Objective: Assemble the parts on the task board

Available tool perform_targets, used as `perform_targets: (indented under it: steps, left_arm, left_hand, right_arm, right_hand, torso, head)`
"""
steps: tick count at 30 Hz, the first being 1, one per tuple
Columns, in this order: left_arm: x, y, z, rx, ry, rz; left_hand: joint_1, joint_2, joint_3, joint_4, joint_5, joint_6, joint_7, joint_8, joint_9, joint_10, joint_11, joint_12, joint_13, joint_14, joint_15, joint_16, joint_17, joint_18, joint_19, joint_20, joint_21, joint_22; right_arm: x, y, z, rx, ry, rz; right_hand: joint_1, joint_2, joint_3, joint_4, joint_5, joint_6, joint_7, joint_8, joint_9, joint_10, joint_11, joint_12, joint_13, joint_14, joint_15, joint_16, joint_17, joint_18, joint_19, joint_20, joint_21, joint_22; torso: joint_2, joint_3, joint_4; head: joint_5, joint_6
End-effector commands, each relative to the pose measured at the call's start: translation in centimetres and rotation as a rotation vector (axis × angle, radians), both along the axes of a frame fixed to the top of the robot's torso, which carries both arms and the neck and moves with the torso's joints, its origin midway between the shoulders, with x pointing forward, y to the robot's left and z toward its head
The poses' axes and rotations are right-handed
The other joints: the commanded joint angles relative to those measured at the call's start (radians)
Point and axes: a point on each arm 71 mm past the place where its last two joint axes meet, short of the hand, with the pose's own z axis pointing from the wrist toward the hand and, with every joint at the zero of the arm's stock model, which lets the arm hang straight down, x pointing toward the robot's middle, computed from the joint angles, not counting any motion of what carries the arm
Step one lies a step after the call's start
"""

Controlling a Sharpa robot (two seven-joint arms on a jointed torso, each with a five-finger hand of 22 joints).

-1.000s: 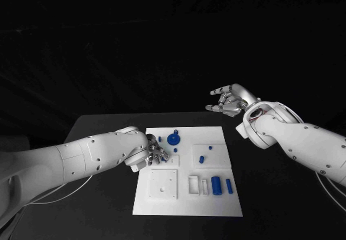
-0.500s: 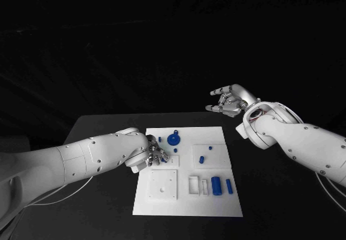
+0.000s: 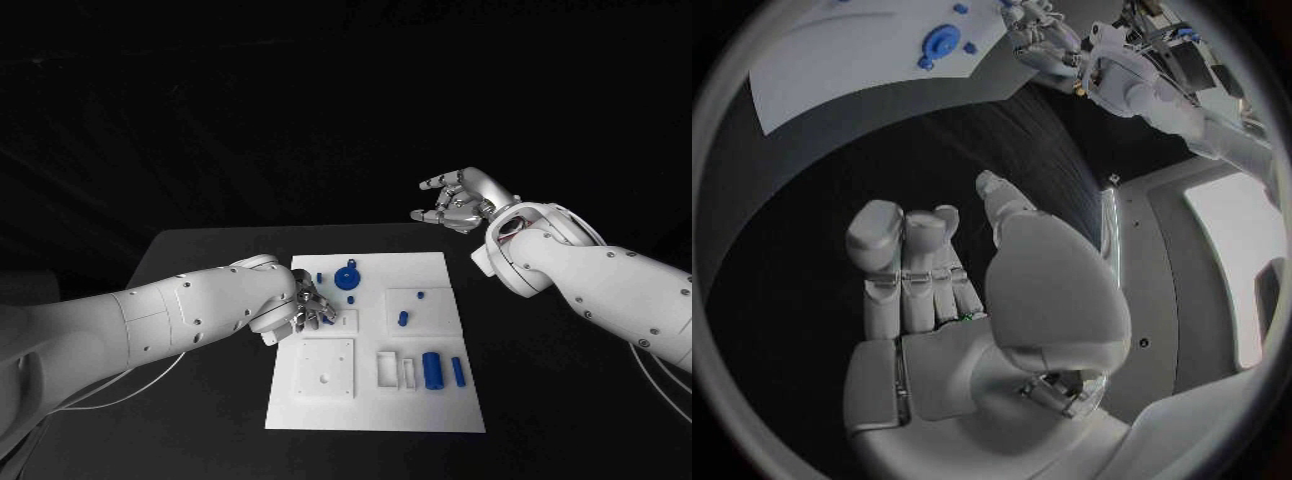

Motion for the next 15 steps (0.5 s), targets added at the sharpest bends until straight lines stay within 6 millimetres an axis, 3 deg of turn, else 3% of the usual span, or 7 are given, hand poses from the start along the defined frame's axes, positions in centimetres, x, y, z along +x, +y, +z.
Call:
perform_targets:
  steps: [1, 15]
  left_arm:
    - [-0.28, 0.00, -0.38, 0.021, 0.025, -0.014]
    - [-0.34, 0.10, -0.42, 0.025, 0.031, -0.018]
  left_hand:
    - [0.006, 0.010, 0.029, -0.036, 0.000, 0.085, -0.074, 0.003, 0.363, 0.046, -0.008, 0.006, 0.001, -0.001, -0.007, 0.006, 0.000, -0.015, 0.005, 0.000, -0.008, 0.004]
    - [0.005, 0.009, 0.028, -0.039, 0.001, 0.086, -0.074, 0.004, 0.360, 0.046, -0.008, 0.007, 0.002, -0.002, -0.007, 0.008, -0.001, -0.015, 0.007, 0.000, -0.016, 0.014]
  right_arm:
    - [-0.01, 0.16, -0.01, -0.005, 0.003, 0.015]
    - [0.03, 0.19, -0.05, -0.005, 0.004, 0.016]
  right_hand:
    - [-0.010, 0.004, 0.001, -0.005, 0.005, 0.005, 0.000, 0.000, 0.001, -0.005, -0.005, 0.005, -0.001, 0.000, -0.006, -0.004, -0.002, 0.015, 0.012, 0.000, -0.005, 0.107]
    - [-0.011, 0.006, 0.002, -0.007, 0.006, 0.004, 0.001, 0.000, 0.001, -0.005, -0.005, 0.006, -0.002, 0.000, -0.006, -0.006, -0.003, 0.015, 0.012, 0.000, -0.007, 0.107]
  torso:
    - [0.000, 0.0001, -0.0003]
    - [0.000, 0.0000, -0.0001]
  head:
    - [0.001, -0.001]
    - [0.001, -0.002]
